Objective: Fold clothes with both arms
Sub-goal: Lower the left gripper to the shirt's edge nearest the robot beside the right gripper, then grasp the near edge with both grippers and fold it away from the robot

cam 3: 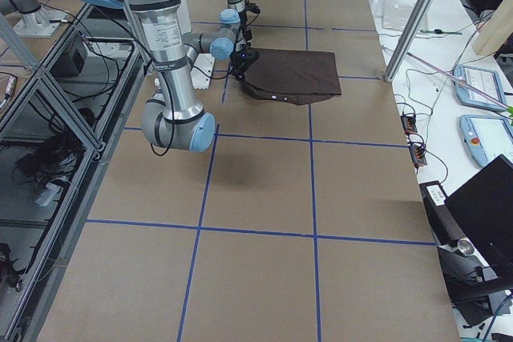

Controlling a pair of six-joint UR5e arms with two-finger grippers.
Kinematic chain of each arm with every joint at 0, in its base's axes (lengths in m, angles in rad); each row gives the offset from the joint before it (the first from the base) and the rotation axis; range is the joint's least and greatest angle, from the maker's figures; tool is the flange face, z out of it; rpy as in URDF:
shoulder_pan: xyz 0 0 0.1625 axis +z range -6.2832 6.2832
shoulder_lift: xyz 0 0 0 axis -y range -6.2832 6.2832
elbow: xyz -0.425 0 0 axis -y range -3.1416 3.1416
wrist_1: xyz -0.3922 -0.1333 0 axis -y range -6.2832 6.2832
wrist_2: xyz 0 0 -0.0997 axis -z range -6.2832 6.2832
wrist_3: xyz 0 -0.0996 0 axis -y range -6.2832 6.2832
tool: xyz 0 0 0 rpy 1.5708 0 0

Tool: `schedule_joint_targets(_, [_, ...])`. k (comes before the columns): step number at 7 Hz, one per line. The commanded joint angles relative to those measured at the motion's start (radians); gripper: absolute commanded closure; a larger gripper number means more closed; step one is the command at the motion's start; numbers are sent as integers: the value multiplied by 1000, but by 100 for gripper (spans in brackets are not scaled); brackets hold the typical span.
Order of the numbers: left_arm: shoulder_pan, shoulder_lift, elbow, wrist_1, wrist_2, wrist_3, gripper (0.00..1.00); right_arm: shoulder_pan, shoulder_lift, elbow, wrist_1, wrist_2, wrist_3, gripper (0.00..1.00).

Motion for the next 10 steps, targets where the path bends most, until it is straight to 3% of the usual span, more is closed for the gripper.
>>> schedule_joint_targets(1, [19,-7,9,2,1,-4,26,0,0,0,0,-2,0,100])
schedule_joint_targets(3, [24,-15,37,0,0,5,29,0,0,0,0,-2,0,100])
schedule_joint_targets(6, [25,-14,41,2,0,8,50,1,0,2,0,0,0,100])
schedule_joint_targets(7, [24,-14,41,0,-2,7,66,2,0,2,0,0,0,100])
schedule_joint_targets(8, [24,-14,43,0,-2,5,91,2,0,2,0,0,0,100])
schedule_joint_targets(9, [24,-15,41,0,-2,7,100,0,3,2,0,1,0,100])
schedule_joint_targets(10, [24,-15,37,-1,-3,8,100,0,0,2,0,1,0,100])
